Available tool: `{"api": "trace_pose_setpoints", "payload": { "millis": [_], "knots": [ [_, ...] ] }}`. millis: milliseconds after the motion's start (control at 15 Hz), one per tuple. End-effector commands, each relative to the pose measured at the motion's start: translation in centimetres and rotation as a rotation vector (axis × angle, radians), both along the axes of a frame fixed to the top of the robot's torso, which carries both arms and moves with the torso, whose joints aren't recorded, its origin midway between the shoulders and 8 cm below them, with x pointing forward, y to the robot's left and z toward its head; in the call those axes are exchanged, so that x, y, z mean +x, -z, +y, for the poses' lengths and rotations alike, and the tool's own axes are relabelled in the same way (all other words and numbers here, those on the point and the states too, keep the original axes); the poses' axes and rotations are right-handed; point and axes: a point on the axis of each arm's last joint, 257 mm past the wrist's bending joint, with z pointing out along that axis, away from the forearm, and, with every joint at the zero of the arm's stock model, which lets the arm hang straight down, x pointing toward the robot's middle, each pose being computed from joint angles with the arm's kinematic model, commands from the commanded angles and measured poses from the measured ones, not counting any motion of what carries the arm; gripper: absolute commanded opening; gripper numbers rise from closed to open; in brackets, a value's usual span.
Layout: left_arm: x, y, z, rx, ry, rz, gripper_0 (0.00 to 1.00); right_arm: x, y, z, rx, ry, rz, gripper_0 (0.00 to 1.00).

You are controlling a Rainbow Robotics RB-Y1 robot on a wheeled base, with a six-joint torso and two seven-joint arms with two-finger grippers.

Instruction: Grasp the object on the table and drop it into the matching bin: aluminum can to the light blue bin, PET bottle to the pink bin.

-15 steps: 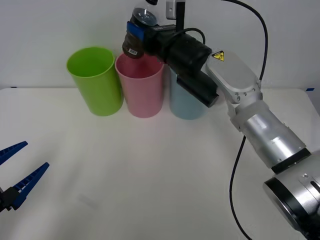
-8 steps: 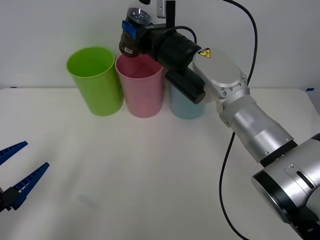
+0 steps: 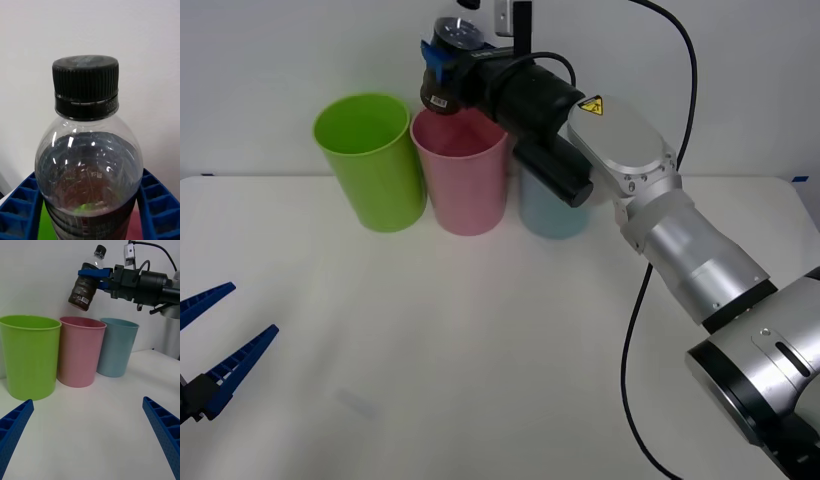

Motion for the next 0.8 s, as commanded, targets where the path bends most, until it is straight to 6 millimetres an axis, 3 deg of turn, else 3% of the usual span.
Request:
{"api": "trace_pose_setpoints", "payload": {
  "millis": [67, 400, 667, 800],
  "knots": [
    [0.0, 0.0, 0.0, 0.0, 0.0, 0.0, 1.0, 0.1, 0.0, -0.4, -0.01, 0.004, -0.007, 1.0],
    [0.0, 0.0, 0.0, 0.0, 0.0, 0.0, 1.0, -0.1, -0.2, -1.7, -0.008, -0.008, -0.013, 1.0],
    [0.0, 0.0, 0.0, 0.0, 0.0, 0.0, 1.0, -2.9, 0.3, -3.8, -0.001, -0.03, -0.057, 1.0],
    [0.0, 0.0, 0.0, 0.0, 0.0, 0.0, 1.0, -5.2, 1.0, -4.9, -0.024, -0.054, -0.084, 1.0]
  ]
}}
